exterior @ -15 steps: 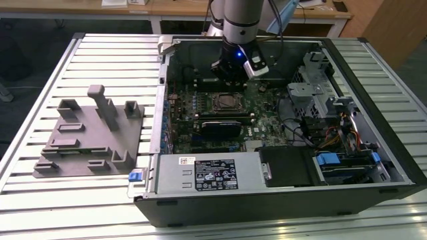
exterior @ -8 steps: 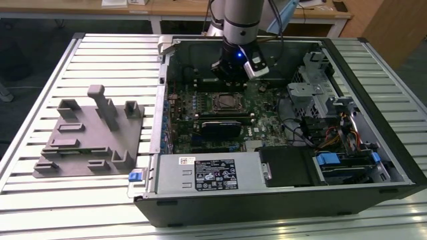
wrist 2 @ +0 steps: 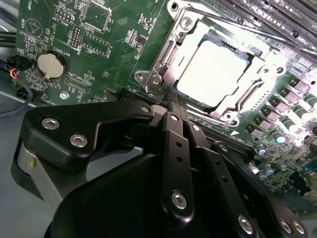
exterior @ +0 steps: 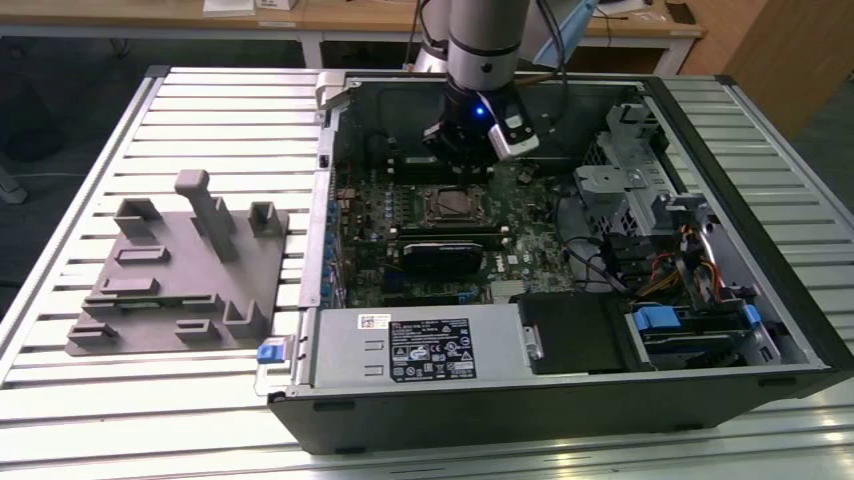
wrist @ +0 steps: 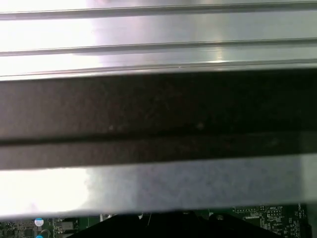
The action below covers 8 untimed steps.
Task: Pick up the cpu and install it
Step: 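Install the second cpu locking lever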
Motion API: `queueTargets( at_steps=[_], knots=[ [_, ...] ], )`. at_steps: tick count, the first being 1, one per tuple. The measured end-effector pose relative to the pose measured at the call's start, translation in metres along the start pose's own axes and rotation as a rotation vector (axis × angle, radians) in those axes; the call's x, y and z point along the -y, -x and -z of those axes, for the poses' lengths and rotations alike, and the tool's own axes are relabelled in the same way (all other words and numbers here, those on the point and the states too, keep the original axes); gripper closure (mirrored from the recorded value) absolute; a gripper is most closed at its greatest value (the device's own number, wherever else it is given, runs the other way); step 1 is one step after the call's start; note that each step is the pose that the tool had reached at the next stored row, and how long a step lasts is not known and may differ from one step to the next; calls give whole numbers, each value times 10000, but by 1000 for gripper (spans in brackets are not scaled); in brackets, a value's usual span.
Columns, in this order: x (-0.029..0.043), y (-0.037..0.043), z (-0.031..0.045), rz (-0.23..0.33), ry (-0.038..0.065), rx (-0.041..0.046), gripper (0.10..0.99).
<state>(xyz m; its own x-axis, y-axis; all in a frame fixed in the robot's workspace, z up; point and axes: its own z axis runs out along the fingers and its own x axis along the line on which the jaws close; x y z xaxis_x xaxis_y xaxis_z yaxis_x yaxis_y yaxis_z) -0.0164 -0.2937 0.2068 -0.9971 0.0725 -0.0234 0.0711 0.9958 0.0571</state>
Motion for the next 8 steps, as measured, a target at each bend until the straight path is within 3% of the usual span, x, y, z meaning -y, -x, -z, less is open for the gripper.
queueTargets(
  at_steps=[8],
  knots=[
    [59,13,3,-1,0,0,980]
  ],
)
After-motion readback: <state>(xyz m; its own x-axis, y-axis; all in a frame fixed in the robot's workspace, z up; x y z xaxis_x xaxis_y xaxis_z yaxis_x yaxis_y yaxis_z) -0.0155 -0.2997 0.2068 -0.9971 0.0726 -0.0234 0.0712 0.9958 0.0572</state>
